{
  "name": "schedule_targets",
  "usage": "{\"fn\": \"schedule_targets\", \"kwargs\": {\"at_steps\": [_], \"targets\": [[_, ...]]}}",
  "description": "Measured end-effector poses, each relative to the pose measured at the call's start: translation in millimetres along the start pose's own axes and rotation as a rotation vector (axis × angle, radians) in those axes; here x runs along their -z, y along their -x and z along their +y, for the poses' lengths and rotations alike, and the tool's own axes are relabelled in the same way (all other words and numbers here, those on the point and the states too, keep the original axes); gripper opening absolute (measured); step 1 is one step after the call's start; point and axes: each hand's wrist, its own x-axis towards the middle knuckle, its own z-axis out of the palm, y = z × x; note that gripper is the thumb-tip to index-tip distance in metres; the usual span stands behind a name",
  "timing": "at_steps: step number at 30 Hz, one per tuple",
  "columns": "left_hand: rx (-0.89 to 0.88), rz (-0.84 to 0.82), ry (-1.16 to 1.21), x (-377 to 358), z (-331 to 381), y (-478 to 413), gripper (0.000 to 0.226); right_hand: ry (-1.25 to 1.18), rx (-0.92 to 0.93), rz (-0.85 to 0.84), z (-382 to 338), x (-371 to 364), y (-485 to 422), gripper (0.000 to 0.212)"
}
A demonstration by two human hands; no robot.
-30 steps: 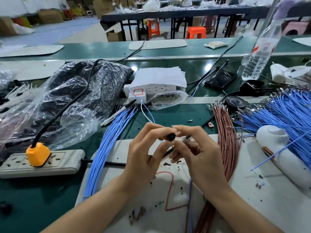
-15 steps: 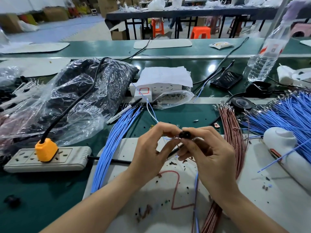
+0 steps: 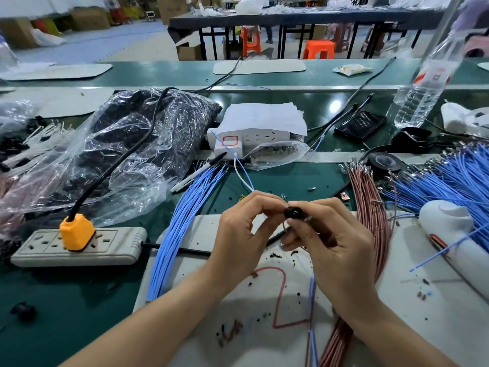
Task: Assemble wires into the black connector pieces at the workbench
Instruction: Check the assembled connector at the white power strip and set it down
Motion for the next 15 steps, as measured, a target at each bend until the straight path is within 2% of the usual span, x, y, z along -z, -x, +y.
{"fn": "schedule_targets", "kwargs": {"at_steps": [6, 15], "targets": [[0.033, -0.002, 0.024, 0.9, -1.8, -0.3, 0.007, 0.024, 0.018, -0.007, -1.8, 1.2, -0.4, 0.018], [0.021, -0.018, -0.070, -0.1, -2.2, 0.0, 0.004, 0.057, 0.080, 0.007, -8.4, 0.7, 0.8, 0.020]]}}
